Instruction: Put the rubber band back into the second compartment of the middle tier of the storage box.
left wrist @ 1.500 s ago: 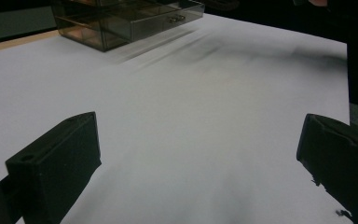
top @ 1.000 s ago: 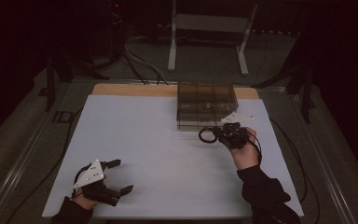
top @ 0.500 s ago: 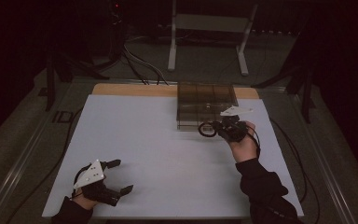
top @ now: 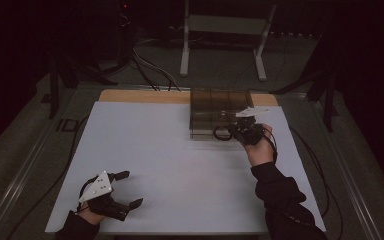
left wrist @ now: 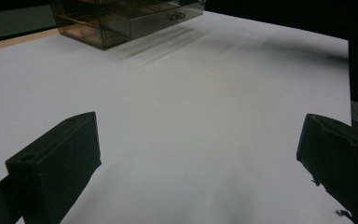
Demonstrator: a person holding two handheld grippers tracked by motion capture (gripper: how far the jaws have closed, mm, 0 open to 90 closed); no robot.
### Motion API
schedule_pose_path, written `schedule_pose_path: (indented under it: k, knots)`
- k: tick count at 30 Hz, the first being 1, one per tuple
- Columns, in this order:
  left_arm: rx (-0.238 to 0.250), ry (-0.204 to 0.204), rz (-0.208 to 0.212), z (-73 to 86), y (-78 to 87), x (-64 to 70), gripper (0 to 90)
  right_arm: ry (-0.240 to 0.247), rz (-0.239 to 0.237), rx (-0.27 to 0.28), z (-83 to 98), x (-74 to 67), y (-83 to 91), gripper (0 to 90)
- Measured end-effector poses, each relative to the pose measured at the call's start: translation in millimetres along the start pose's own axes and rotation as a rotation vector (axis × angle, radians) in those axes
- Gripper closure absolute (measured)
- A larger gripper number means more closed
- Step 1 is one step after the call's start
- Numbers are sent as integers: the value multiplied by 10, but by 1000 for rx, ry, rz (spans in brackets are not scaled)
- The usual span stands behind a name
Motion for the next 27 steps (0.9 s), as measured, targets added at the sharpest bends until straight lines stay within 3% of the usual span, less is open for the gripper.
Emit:
schedule_pose_path:
  k: [27]
  knots:
    - [-4,-3,1,7,-3,1,3,-22,35,-94,-26,205,-488,867]
Point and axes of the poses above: each handheld gripper's, and its own axes: y roughly backward along the jaws, z roughly out of its underside, x roughly to its right, the point moved 8 cm from there along -y, roughly forward along the jaws, and after that the axes turned 3 degrees about z, right-handed, at the moved point
